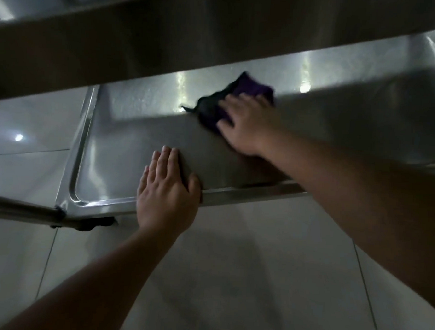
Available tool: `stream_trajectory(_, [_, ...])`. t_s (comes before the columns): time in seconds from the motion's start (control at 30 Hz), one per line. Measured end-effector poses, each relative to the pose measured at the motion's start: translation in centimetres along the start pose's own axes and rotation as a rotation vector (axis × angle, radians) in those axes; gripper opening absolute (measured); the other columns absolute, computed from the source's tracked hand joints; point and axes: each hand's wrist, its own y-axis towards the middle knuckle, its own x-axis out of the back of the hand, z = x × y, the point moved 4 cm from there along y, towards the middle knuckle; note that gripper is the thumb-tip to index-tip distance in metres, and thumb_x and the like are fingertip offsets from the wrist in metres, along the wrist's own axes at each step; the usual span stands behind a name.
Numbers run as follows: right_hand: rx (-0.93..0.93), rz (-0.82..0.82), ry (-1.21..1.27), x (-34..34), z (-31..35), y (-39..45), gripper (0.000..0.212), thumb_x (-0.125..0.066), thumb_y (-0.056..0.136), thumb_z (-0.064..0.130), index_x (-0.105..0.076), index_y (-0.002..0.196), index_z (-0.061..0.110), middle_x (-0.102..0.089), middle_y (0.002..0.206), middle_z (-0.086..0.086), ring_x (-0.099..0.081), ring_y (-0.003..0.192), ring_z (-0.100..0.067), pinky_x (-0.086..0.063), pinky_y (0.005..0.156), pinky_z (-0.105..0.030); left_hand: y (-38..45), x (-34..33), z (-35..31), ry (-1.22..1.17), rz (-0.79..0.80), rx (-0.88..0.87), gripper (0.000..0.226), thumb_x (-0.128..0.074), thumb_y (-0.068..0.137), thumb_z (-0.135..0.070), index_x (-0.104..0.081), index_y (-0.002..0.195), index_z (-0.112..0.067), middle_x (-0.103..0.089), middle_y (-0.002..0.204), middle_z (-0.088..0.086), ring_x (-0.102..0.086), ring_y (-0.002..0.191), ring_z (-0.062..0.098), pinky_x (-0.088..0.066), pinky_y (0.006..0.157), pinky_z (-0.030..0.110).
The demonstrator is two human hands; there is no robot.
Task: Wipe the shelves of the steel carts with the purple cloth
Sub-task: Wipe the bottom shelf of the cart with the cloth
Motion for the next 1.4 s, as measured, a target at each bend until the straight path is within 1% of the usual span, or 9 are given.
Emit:
stream_trajectory(0.13, [0.256,0.093,0.028,-1.6,2.9,-7.0,0.073,-0.021,0.097,0.066,-0.029,0.163,0.035,-0.025,0.171,0.01,-0.017,0.158,-0.016,-0.004,0.128,-0.041,-0.2,0.2,0.3,-0.05,0.039,-0.004,0.075,-0.026,0.103,-0.062,-0.013,0.169,-0.03,-0.007,0.177,-0.009,0.003,0.161,0.005,0.004,0.127,0.029])
stream_trajectory(0.27, [0.15,-0.021,0.066,-0.2,-4.3,-11.9,0.068,-0.035,0.098,0.064,-0.045,0.156,0.03,-0.042,0.163,0.005,-0.036,0.152,-0.023,-0.019,0.125,-0.046,0.2,0.4,0.6,-0.109,0.103,-0.021,0.076,-0.031,0.102,-0.063,-0.012,0.168,-0.031,-0.005,0.177,-0.009,0.005,0.161,0.006,0.005,0.127,0.03])
stream_trajectory(0.5, [-0.714,-0.237,0.266,1.2,-24.2,-17.5,0.052,-0.047,0.102,0.039,-0.047,0.14,0.003,-0.052,0.136,-0.037,-0.047,0.125,-0.06,-0.036,0.107,-0.072,1.4,2.1,2.6,-0.331,0.247,-0.075,0.068,-0.047,0.106,-0.054,-0.017,0.165,-0.039,-0.013,0.174,-0.014,-0.016,0.161,0.021,-0.019,0.129,0.05])
stream_trajectory(0.57, [-0.85,-0.206,0.335,0.3,-25.3,-17.2,0.039,-0.045,0.105,0.023,-0.046,0.126,-0.01,-0.049,0.122,-0.045,-0.043,0.115,-0.069,-0.032,0.098,-0.08,1.8,3.6,4.9,-0.274,0.229,-0.132,0.067,-0.047,0.104,-0.055,-0.018,0.163,-0.044,-0.016,0.173,-0.014,-0.025,0.158,0.024,-0.028,0.125,0.054])
stream_trajectory(0.63, [-0.932,-0.202,0.261,0.1,-23.7,-16.2,0.046,-0.042,0.103,0.035,-0.048,0.127,-0.005,-0.052,0.128,-0.039,-0.046,0.119,-0.063,-0.035,0.105,-0.075,2.6,4.8,8.4,-0.109,0.206,-0.141,0.067,-0.039,0.105,-0.061,-0.014,0.165,-0.044,-0.01,0.176,-0.011,-0.015,0.161,0.023,-0.02,0.126,0.053])
stream_trajectory(0.83, [-0.492,-0.24,-0.024,0.9,-7.2,-10.3,0.065,-0.037,0.1,0.048,-0.045,0.151,0.008,-0.045,0.156,-0.019,-0.042,0.143,-0.041,-0.031,0.117,-0.057,3.4,4.8,14.2,-0.015,0.236,0.004,0.072,-0.026,0.107,-0.064,-0.003,0.169,-0.034,0.006,0.178,-0.005,0.011,0.162,0.014,0.001,0.13,0.045])
stream_trajectory(1.13, [0.333,0.166,-0.03,-3.3,10.0,-4.2,0.073,-0.01,0.096,0.066,-0.017,0.164,0.04,-0.014,0.173,0.015,-0.003,0.16,-0.011,0.006,0.128,-0.037,2.5,4.2,13.9,-0.017,0.127,-0.013,0.077,-0.013,0.101,-0.068,-0.004,0.17,-0.035,0.005,0.177,-0.007,0.011,0.161,0.009,0.001,0.13,0.038])
stream_trajectory(1.27, [0.279,0.122,-0.044,-2.6,7.8,-0.8,0.072,-0.013,0.097,0.068,-0.022,0.163,0.04,-0.018,0.173,0.01,-0.011,0.159,-0.015,-0.003,0.129,-0.042,2.4,4.3,13.9,-0.001,0.119,-0.014,0.08,-0.014,0.099,-0.071,-0.004,0.17,-0.035,0.004,0.177,-0.007,0.009,0.162,0.01,-0.001,0.131,0.04])
stream_trajectory(1.4, [-0.192,-0.05,-0.044,-1.1,3.1,5.7,0.066,-0.027,0.101,0.059,-0.033,0.16,0.029,-0.027,0.171,-0.001,-0.022,0.157,-0.027,-0.012,0.126,-0.049,2.5,4.1,14.0,0.029,0.097,-0.003,0.082,-0.015,0.099,-0.074,-0.004,0.17,-0.035,0.004,0.177,-0.008,0.008,0.162,0.01,-0.001,0.131,0.039])
